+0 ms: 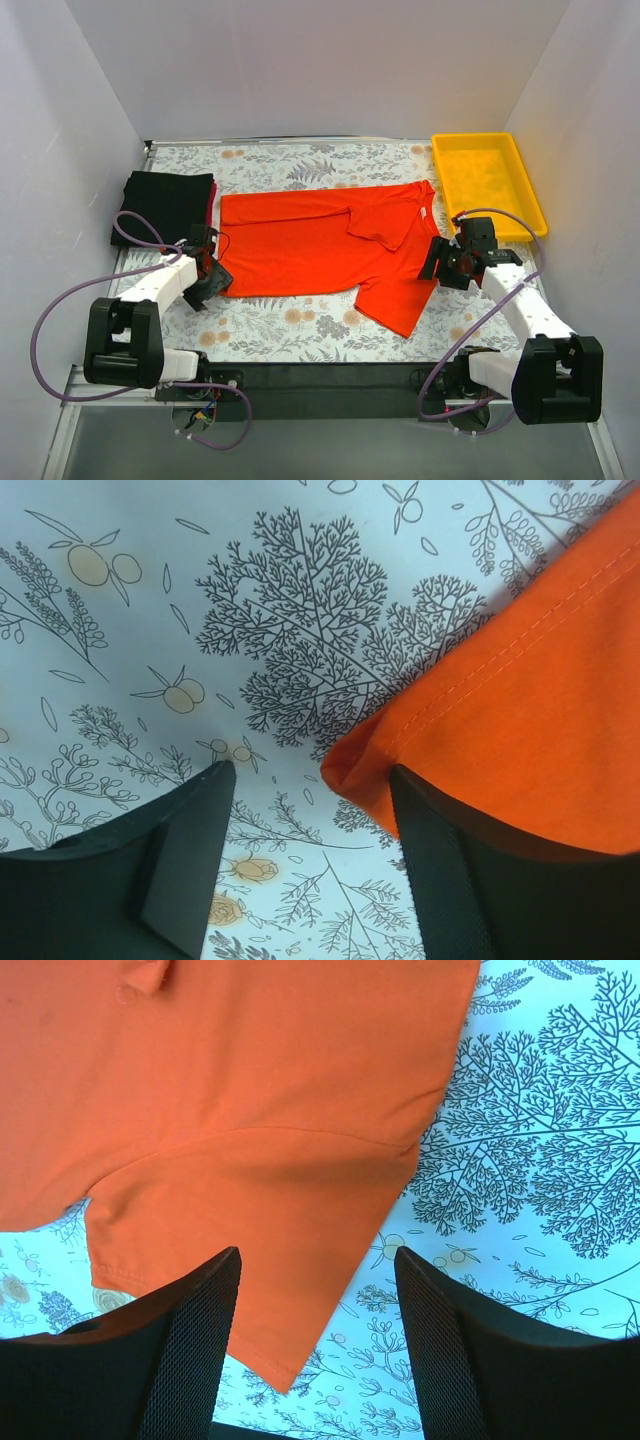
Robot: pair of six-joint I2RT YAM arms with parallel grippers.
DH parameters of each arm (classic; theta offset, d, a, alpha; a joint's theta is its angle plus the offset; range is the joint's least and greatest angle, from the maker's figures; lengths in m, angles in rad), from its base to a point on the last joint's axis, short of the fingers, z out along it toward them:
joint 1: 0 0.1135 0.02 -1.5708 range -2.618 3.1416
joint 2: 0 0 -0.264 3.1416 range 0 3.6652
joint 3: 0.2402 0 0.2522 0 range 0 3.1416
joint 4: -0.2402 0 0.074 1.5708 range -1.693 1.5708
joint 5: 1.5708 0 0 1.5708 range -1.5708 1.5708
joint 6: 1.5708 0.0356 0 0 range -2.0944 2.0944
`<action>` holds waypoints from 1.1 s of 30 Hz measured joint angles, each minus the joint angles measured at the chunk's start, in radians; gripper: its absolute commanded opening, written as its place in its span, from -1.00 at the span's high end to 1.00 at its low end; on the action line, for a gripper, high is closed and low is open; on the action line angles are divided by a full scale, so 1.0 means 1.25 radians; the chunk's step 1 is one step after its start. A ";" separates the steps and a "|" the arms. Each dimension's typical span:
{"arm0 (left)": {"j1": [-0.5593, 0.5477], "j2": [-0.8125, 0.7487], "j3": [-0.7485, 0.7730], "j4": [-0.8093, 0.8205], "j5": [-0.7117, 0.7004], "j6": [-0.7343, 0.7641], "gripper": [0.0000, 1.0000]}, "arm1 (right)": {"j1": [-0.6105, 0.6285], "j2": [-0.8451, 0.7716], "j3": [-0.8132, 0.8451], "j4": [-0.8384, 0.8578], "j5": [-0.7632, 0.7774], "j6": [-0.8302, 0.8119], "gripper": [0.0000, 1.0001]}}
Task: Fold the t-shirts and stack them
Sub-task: Fold the tshirt
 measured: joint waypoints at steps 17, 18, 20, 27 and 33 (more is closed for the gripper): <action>0.001 -0.008 -0.018 0.075 0.029 0.011 0.99 | -0.018 0.089 0.002 0.043 0.045 -0.002 0.08; 0.001 -0.008 -0.019 0.079 0.031 0.011 1.00 | -0.022 0.095 0.003 0.045 0.047 -0.002 0.08; 0.001 -0.008 -0.020 0.087 0.037 0.011 1.00 | -0.034 0.108 0.007 0.050 0.049 -0.002 0.09; 0.001 -0.012 -0.024 0.101 0.047 0.011 1.00 | -0.084 0.145 0.011 0.090 0.015 0.008 0.16; 0.001 -0.013 -0.025 0.103 0.049 0.011 1.00 | -0.114 0.180 0.011 0.129 -0.017 0.029 0.24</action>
